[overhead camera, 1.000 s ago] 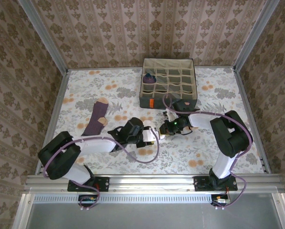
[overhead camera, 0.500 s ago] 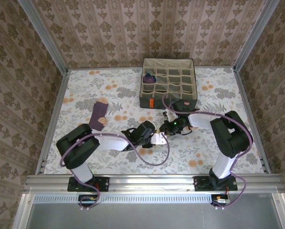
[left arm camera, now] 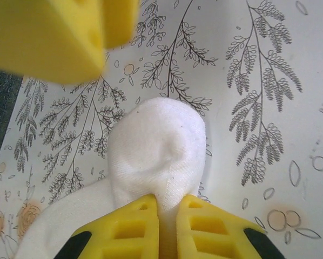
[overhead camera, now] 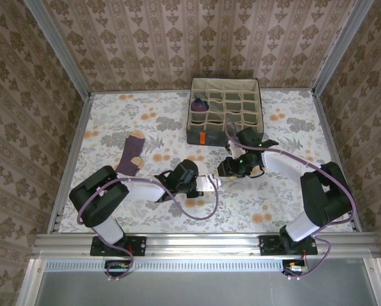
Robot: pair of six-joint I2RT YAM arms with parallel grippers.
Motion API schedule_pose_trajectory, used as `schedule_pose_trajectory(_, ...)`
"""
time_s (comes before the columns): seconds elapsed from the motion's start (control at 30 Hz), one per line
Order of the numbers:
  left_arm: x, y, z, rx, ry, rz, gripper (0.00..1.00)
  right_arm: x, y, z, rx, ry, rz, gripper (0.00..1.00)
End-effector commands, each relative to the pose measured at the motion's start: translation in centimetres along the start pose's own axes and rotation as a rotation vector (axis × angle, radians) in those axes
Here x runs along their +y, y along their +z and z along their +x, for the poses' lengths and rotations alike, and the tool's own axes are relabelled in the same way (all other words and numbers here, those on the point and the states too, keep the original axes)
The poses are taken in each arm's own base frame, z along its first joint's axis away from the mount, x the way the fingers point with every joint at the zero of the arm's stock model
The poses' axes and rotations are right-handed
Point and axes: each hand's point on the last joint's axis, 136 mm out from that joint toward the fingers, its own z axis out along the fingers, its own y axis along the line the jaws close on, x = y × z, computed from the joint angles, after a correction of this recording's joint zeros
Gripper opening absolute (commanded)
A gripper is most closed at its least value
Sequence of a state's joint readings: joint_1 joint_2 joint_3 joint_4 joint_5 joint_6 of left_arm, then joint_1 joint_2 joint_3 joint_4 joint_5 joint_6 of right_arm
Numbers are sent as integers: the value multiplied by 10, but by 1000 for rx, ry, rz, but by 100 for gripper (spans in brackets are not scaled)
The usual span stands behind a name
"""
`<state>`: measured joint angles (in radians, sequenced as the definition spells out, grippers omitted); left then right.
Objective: Roll the socks
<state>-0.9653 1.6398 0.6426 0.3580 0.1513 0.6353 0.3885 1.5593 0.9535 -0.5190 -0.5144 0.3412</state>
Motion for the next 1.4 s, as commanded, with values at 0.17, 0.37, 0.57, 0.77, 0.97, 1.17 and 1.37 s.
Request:
schedule_pose_trajectory(0.17,-44,-6,21,-17,-76,163,0,33,10,-34,6,-123,53,34)
schedule_pose_trajectory(0.37,-44,-7,20,-29,-74,158,0,67,67,-34,103,-186,-7,28)
schedule_pose_trajectory(0.57,-46,-13,22,-24,-91,161,0,36,100,-15,171,-116,29,24)
schedule_pose_trajectory(0.77,-54,-24,16,-65,-219,244,0,-7,97,-11,166,-21,80,24)
schedule_pose_trajectory(0.97,-60,-28,15,-73,-379,357,0,-29,103,-1,198,6,114,24)
schedule_pose_trajectory(1.17,-59,-26,17,-76,-563,460,0,-41,101,-1,182,25,133,23)
schedule_pose_trajectory(1.37,-55,-16,27,-29,-729,558,0,-24,86,-16,94,-3,67,30)
